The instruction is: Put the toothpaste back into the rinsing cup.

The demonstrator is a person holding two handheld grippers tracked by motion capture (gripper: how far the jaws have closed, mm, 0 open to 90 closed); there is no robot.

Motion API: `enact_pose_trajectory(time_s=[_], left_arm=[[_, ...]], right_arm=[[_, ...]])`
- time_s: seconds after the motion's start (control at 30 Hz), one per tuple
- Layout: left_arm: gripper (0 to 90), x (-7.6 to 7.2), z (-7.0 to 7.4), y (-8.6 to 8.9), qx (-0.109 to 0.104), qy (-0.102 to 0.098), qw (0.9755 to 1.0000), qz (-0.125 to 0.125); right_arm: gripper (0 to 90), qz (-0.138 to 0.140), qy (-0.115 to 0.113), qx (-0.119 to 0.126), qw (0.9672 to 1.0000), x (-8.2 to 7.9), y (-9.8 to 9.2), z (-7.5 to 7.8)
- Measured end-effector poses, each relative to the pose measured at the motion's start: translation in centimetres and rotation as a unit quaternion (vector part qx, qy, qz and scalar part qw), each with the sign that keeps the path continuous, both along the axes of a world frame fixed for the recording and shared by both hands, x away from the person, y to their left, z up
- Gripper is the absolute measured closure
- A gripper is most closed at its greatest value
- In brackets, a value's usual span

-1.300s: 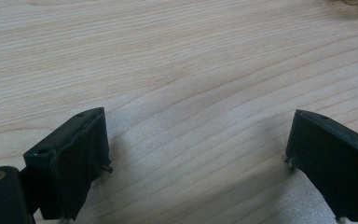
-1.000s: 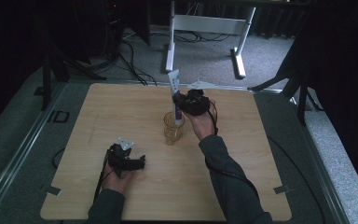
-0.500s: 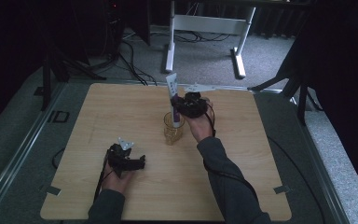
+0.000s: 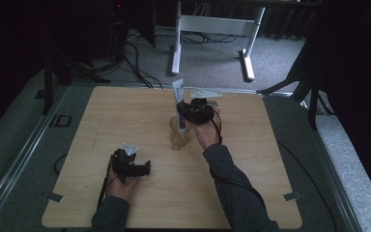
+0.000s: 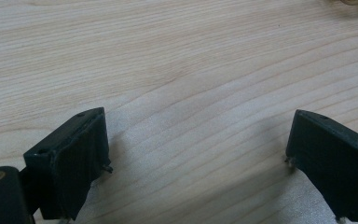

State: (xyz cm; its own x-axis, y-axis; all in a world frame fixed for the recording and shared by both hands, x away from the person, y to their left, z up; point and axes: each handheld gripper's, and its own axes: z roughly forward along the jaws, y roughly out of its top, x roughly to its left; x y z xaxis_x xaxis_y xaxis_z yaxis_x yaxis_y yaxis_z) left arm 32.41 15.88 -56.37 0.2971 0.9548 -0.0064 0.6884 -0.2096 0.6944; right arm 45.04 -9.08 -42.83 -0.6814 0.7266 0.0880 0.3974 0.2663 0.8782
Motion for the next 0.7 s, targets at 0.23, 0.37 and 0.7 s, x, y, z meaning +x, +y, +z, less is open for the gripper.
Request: enact_pose_trajectory(time_s=[0.23,0.37,0.7], left_arm=[[5.7,0.0,0.0,0.0,-0.001,0.000,1.0000,0.000],[5.8,0.0,0.0,0.0,0.000,0.000,1.0000,0.000],[5.8,0.0,0.0,0.0,0.000,0.000,1.0000,0.000]], right_arm=[[73.7,0.000,0.001,0.000,1.0000,0.0,0.1,-0.2],[73.7,0.000,0.001,-0.001,1.0000,0.0,0.1,-0.3],[73.6,0.001,0.008,-0.006,1.0000,0.0,0.2,-1.1]])
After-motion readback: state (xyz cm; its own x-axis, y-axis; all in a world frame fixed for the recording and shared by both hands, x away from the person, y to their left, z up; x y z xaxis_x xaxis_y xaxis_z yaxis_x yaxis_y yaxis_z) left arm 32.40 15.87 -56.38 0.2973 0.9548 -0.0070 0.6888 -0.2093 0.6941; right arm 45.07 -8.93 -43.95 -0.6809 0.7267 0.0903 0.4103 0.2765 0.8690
